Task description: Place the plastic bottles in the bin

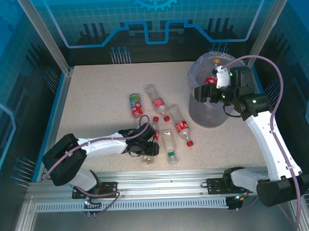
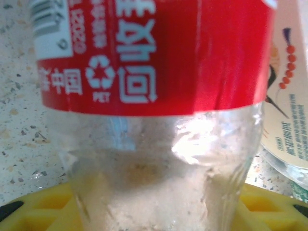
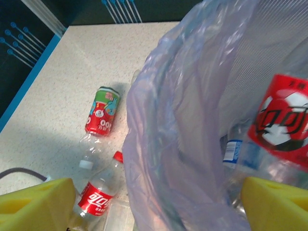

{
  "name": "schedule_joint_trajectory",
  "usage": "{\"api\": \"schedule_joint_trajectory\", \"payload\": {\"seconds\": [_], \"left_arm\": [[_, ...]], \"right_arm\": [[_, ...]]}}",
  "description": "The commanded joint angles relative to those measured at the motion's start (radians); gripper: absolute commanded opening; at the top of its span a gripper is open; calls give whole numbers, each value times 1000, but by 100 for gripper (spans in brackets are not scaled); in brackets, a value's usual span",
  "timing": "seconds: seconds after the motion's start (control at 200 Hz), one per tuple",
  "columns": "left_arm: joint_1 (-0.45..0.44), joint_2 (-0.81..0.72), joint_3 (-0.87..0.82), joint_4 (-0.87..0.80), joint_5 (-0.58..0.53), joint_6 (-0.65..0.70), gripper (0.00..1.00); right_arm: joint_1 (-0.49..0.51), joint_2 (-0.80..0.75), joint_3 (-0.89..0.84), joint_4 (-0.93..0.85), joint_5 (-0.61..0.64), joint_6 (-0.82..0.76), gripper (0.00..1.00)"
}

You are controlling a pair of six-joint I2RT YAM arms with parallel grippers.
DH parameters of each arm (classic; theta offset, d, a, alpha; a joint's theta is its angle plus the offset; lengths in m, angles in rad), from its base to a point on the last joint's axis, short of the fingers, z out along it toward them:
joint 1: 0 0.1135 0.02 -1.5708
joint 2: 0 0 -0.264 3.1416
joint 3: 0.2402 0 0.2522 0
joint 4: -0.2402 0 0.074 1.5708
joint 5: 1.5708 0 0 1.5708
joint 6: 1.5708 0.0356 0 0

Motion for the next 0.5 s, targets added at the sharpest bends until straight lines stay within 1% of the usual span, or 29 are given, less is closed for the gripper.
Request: {"api": "schedule_joint_trajectory", "payload": {"seconds": [0.0, 0.105, 0.21, 0.335, 0.41, 0.495], "left_arm": [[-3, -78, 2, 21, -26, 70, 53], [27, -133, 8, 15, -35, 120, 50], [78, -194, 6, 45, -34, 157, 44], [128, -253, 13, 109, -9, 190, 41], [150, -270, 22, 144, 11, 208, 40], [166, -270, 38, 167, 28, 229, 40]], "right_arm": [[41, -24, -39, 46, -56, 45, 89], [101, -29, -65, 72, -64, 73, 89], [181, -31, -86, 95, -10, 106, 89], [258, -31, -101, 139, 28, 127, 89], [286, -29, -95, 162, 37, 128, 89], [312, -36, -76, 167, 99, 105, 89]]}}
